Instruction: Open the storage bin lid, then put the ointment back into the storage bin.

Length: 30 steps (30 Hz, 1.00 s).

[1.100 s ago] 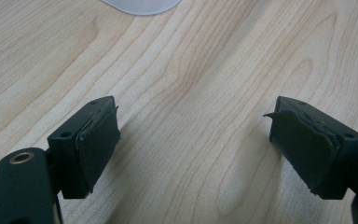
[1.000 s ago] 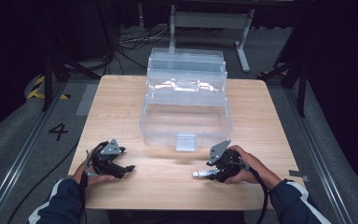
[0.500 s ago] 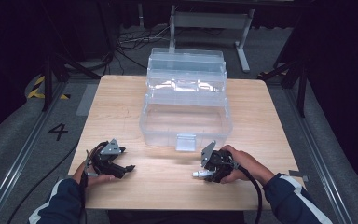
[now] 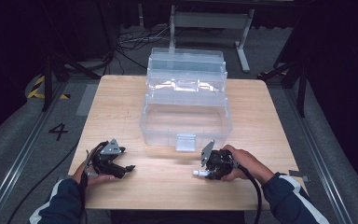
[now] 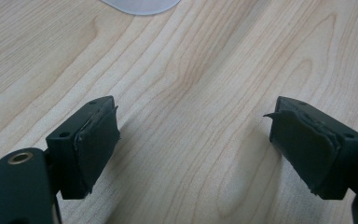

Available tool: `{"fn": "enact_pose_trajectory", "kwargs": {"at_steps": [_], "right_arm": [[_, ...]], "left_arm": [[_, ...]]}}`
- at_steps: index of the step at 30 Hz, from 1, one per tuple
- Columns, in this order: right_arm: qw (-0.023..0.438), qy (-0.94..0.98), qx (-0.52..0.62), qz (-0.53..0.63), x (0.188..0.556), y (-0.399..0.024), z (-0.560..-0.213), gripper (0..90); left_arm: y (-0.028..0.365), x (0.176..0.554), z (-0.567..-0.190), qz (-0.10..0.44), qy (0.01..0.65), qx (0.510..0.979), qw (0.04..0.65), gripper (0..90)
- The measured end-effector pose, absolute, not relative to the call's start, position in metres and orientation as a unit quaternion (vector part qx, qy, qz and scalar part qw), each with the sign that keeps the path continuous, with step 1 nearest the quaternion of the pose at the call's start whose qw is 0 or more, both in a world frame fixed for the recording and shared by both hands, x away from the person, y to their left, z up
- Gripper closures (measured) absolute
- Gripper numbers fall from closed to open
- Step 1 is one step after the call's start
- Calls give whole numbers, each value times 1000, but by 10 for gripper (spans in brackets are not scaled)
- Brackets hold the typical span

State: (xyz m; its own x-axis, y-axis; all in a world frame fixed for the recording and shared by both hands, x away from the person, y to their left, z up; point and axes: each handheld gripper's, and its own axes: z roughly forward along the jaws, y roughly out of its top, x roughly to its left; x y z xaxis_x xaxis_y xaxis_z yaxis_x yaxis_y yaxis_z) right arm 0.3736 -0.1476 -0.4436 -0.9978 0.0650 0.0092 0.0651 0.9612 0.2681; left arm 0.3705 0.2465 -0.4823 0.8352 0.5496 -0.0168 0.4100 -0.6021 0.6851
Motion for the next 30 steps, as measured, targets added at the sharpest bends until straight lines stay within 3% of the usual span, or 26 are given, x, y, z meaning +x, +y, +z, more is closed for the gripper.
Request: {"fn": "enact_pose_trajectory", "kwargs": {"at_steps": [30], "right_arm": [[-15,-985,-54,-166,380,-174,-426,717]], "left_arm": [[247,371,-483,97,268,890,357,151]]}}
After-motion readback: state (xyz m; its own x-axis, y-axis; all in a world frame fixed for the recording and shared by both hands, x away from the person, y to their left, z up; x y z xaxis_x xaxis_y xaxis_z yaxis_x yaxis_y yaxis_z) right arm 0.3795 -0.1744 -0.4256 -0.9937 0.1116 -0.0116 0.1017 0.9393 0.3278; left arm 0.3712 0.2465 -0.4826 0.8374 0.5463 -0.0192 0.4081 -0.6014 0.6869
